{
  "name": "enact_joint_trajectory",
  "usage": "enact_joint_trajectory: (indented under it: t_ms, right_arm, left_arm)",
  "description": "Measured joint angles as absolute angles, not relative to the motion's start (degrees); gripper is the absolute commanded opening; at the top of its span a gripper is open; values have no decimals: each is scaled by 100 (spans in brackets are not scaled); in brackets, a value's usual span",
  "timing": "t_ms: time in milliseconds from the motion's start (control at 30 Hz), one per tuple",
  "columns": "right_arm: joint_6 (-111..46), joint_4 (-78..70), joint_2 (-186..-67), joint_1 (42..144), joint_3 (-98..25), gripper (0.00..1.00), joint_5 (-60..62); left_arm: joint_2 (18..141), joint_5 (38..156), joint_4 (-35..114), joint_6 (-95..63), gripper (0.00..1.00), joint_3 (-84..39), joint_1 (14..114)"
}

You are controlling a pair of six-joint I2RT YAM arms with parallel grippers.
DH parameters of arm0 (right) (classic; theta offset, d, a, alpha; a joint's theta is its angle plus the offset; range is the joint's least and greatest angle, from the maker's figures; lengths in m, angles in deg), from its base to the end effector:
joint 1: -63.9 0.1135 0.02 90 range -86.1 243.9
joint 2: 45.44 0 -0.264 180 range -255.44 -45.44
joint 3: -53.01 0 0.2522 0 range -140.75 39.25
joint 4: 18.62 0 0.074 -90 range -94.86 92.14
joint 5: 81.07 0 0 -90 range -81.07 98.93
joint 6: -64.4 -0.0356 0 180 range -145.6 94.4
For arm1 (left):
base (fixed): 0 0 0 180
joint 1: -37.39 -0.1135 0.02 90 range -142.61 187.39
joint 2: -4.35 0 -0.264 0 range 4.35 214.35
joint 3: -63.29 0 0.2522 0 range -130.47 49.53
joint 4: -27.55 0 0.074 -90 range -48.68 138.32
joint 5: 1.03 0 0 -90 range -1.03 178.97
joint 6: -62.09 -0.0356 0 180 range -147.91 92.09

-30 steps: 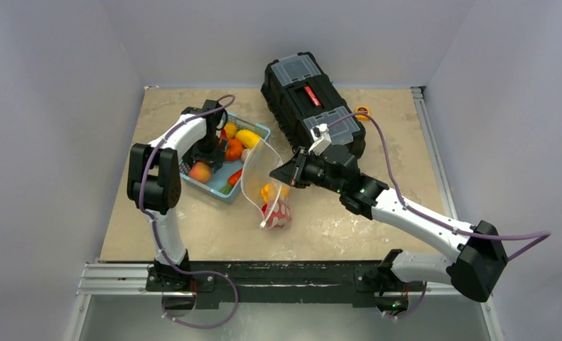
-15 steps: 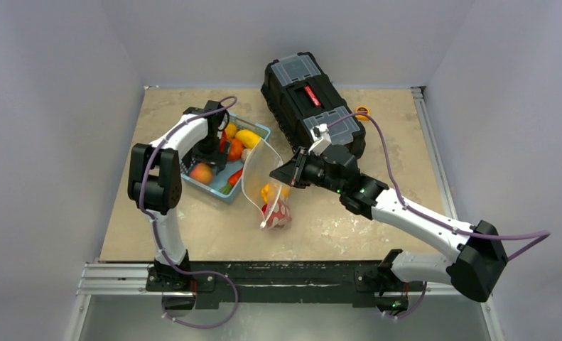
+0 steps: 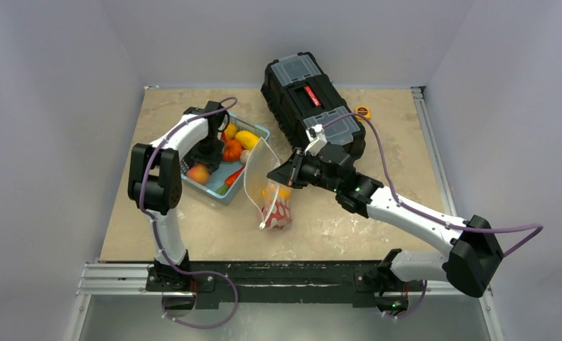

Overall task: Place the food in the zip-top bag and seal the zipper
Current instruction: Pick up the fake fruit from the bin.

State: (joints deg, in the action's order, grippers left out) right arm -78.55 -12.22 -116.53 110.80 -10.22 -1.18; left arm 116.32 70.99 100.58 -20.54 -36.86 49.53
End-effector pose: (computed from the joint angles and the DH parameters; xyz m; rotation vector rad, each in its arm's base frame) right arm 0.1936 0.2160 0.3019 -0.0326 2.0508 1.3342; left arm 0.3692 -0.0682 0.1992 0.1024 2.9669 0.4402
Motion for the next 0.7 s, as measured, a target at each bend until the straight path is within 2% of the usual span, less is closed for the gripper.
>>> enact_joint_trajectory:
  t_ms: [333,700]
  right_arm:
    - [-7853,-1237,-11653,11080,-1022,0,-116]
    - [-7850,-1219,-11653,11080,-1022,0,-114]
  left_arm:
    - [11542,7027,10078,-2067,44,-3684,5115]
    - [10674,6940,9951,-2126,30,-3647,5557]
